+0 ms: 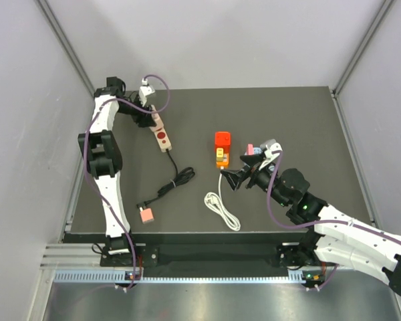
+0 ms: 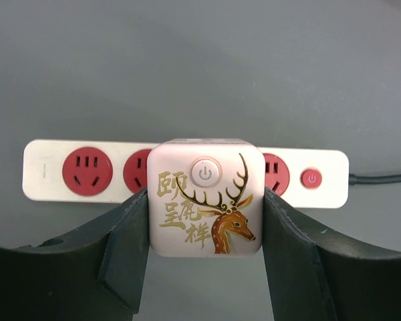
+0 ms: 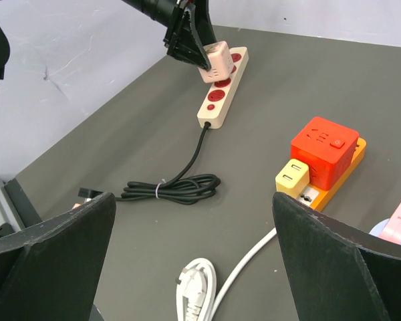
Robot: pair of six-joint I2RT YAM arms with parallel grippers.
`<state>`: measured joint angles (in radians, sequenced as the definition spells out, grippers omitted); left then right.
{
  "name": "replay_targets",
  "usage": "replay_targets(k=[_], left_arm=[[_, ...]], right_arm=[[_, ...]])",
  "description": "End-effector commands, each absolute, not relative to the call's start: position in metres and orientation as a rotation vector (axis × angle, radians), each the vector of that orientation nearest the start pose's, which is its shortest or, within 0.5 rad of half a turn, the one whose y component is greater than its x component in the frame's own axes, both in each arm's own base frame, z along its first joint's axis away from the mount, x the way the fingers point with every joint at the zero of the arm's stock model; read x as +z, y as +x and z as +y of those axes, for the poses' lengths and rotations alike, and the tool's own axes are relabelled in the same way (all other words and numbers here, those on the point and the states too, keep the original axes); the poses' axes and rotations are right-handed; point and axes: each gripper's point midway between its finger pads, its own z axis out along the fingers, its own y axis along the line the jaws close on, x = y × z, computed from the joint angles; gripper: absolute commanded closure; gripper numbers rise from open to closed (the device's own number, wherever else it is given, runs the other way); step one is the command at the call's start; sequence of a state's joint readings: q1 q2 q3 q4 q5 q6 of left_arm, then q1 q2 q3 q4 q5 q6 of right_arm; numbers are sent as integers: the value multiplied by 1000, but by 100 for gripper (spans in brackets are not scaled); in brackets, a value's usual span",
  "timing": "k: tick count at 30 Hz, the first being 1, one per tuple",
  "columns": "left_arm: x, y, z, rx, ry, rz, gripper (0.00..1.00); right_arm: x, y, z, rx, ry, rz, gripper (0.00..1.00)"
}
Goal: Insert the plug
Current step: Insert the plug into the socket.
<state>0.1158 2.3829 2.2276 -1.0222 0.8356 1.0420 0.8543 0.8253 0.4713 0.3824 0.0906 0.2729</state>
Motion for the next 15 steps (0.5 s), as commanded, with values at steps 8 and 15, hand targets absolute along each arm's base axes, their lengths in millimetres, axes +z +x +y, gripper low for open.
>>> replay_targets(k=[8, 15], left_arm=[[61, 531, -36, -695, 1186, 2034, 100], [42, 527, -37, -610, 1268, 2093, 100]], right_arm=[[263, 233, 253, 820, -356, 1491, 0], [262, 234, 254, 819, -352, 1492, 0]])
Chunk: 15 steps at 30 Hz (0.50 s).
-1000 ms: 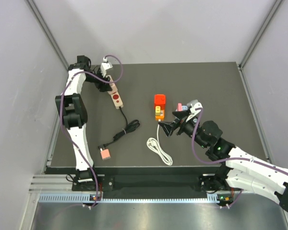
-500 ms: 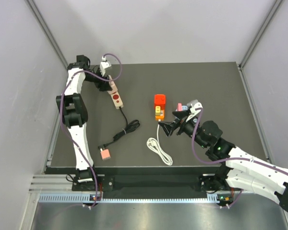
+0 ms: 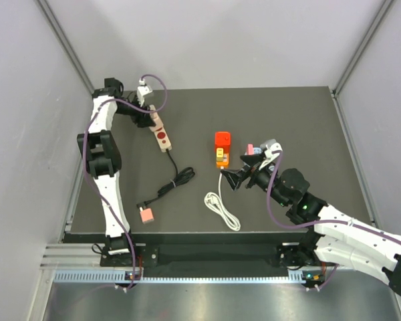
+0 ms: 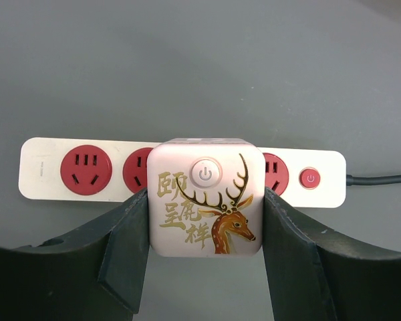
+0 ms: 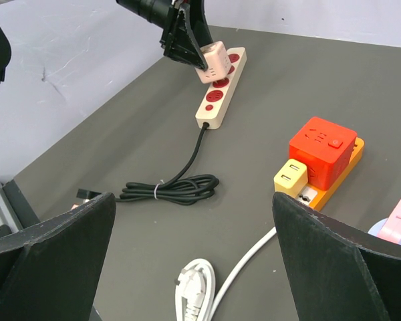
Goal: Insert the plug
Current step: Insert the plug into the socket.
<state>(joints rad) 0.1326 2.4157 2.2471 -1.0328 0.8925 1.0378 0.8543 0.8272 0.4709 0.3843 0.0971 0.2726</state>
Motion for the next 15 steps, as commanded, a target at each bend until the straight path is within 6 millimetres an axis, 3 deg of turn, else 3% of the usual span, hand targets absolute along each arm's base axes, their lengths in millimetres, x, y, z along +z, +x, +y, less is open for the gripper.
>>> replay_targets(k=[1, 15], left_arm=[[40, 527, -36, -589, 1283, 2104, 100], [7, 530, -36, -561, 1293, 2186, 100]], right_arm=[[262, 234, 253, 820, -351, 1492, 0], [260, 234, 251, 807, -349, 1496, 0]])
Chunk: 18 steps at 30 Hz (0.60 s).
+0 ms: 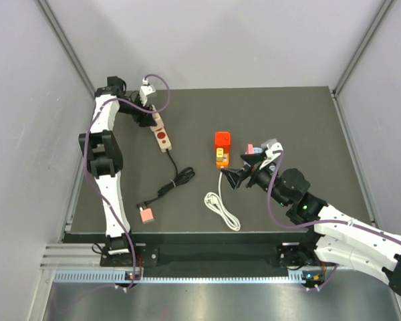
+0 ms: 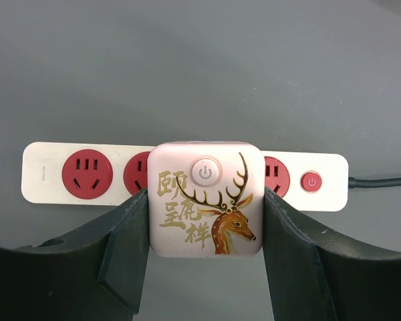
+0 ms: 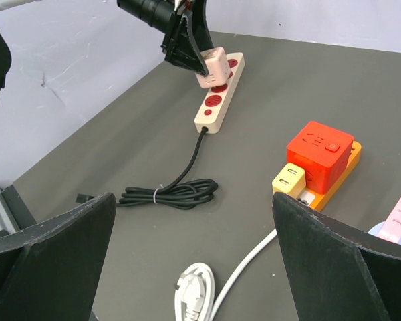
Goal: Insert the plug
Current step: Insert the plug into the socket.
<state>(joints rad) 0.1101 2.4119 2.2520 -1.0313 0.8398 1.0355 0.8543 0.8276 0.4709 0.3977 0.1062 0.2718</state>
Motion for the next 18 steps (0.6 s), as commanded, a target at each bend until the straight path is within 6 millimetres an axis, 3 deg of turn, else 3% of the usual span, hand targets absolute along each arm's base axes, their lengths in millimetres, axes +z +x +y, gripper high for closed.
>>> replay_targets(k=[1, 10, 14, 18], left_arm=[[5, 528, -38, -564, 1303, 2188, 100], [-16, 514, -42, -583, 1347, 2248, 100], [-27, 508, -29, -592, 1295, 2282, 100], [-25, 509, -19, -625, 1219, 2262, 100]], right_arm=[[260, 234, 250, 806, -346, 1495, 0], [261, 233, 248, 801, -346, 1491, 0], [261, 233, 248, 798, -346, 1489, 0], [262, 233, 248, 800, -344, 1488, 0]])
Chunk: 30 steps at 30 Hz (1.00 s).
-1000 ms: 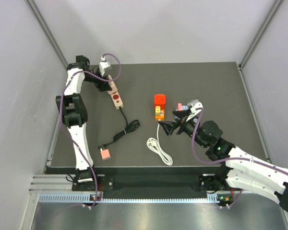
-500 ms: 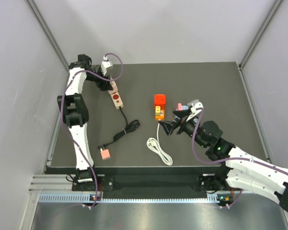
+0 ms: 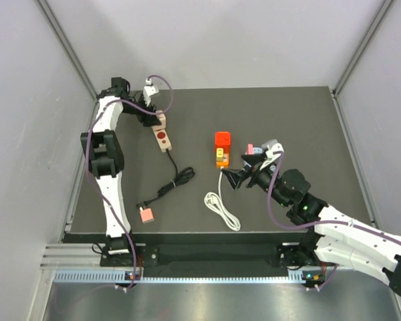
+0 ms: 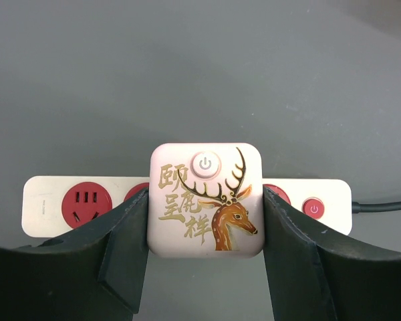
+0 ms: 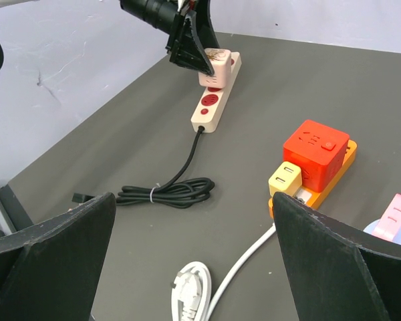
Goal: Insert the plug
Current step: Insert the plug into the socket.
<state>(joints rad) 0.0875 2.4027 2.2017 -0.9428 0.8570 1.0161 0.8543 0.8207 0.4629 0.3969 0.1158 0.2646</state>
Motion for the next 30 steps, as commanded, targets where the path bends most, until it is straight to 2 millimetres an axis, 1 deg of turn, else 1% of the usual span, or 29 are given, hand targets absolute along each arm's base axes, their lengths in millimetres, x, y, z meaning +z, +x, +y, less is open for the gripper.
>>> replay_targets(k=[1, 2, 3, 5, 7, 9, 10, 14, 16, 18, 20, 21, 24, 25, 26, 28, 30], left_arm=[[-27, 510, -16, -599, 1227, 2273, 100], [-29, 510, -13, -585, 1215, 2287, 100], [-32, 504, -10, -593, 1218, 2304, 100], [-37, 501, -7, -592, 1237, 2316, 100], [-35, 501, -6, -597, 1230, 2307, 100], [-39, 498, -2, -575, 1237, 2327, 100], [-39, 495, -1, -581, 1253, 2329, 100], [-48, 479, 11, -556, 1249, 2387, 100], [-47, 477, 13, -554, 1247, 2388, 100], [-44, 482, 20, -525, 1201, 2393, 100], [-44, 482, 29, -520, 1151, 2414, 100], [-44, 486, 31, -505, 1134, 2406, 100], [-43, 492, 30, -490, 1116, 2400, 100], [-51, 491, 31, -489, 1105, 2430, 100], [-46, 499, 31, -479, 1079, 2439, 100], [-48, 500, 31, -471, 1062, 2465, 100], [-50, 497, 27, -446, 1109, 2480, 100]], right_arm=[[261, 233, 248, 800, -344, 1488, 0], [261, 233, 248, 802, -345, 1486, 0], [263, 233, 248, 803, -342, 1480, 0], [263, 233, 249, 805, -342, 1482, 0], [262, 233, 250, 805, -345, 1485, 0], [263, 234, 250, 804, -345, 1485, 0], [262, 234, 251, 806, -346, 1488, 0], [263, 234, 251, 810, -346, 1485, 0], [263, 234, 252, 811, -348, 1486, 0], [264, 234, 252, 811, -346, 1484, 0], [265, 234, 252, 808, -348, 1483, 0], [264, 235, 252, 808, -349, 1484, 0], [265, 235, 253, 811, -348, 1482, 0], [264, 235, 253, 811, -348, 1483, 0], [265, 235, 253, 812, -350, 1483, 0], [265, 235, 254, 812, -352, 1489, 0], [265, 237, 255, 810, -351, 1494, 0]])
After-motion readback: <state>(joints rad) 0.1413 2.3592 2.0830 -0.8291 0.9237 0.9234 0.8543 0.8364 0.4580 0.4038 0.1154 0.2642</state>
